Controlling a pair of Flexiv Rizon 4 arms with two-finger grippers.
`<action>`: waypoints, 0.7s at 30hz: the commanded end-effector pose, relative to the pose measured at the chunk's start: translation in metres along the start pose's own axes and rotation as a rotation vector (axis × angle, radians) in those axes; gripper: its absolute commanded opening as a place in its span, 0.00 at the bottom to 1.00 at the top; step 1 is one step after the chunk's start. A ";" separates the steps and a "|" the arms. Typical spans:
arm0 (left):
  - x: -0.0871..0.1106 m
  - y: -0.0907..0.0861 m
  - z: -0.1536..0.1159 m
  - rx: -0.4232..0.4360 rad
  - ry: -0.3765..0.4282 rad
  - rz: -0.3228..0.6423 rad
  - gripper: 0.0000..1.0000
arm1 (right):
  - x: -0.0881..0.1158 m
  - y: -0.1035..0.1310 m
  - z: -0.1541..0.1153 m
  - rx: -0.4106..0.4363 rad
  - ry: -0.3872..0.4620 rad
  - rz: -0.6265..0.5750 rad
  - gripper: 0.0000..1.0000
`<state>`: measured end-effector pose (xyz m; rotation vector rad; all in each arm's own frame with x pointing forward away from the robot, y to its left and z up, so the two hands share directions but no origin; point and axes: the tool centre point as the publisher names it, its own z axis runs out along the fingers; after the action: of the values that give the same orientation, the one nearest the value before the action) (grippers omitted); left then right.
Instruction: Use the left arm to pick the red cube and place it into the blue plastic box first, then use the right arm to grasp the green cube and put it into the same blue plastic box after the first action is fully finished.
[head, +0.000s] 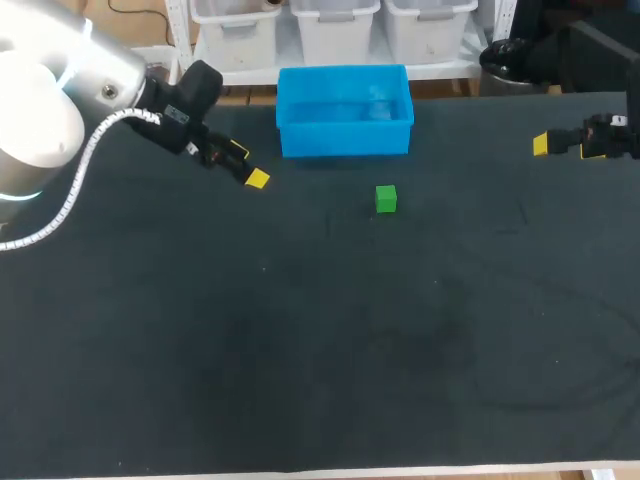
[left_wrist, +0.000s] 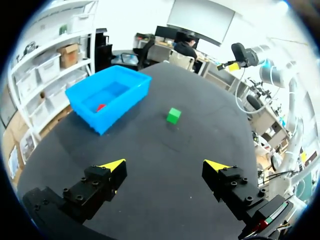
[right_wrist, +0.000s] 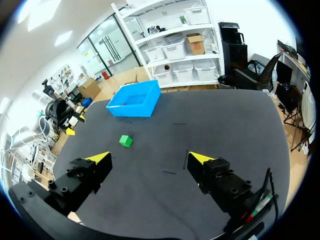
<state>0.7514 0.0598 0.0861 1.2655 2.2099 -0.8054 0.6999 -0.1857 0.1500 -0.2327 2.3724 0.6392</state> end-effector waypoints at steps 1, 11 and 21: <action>0.000 0.001 0.000 0.002 -0.002 0.002 1.00 | -0.002 0.010 0.010 0.010 0.005 0.002 1.00; 0.000 0.001 0.000 0.002 -0.002 0.002 1.00 | -0.023 0.064 0.058 0.060 0.095 0.000 1.00; 0.000 0.001 0.000 0.002 -0.002 0.002 1.00 | -0.046 0.071 0.079 0.084 0.220 -0.060 1.00</action>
<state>0.7515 0.0596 0.0862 1.2656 2.2111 -0.8048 0.7443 -0.0918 0.1519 -0.3342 2.5361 0.5440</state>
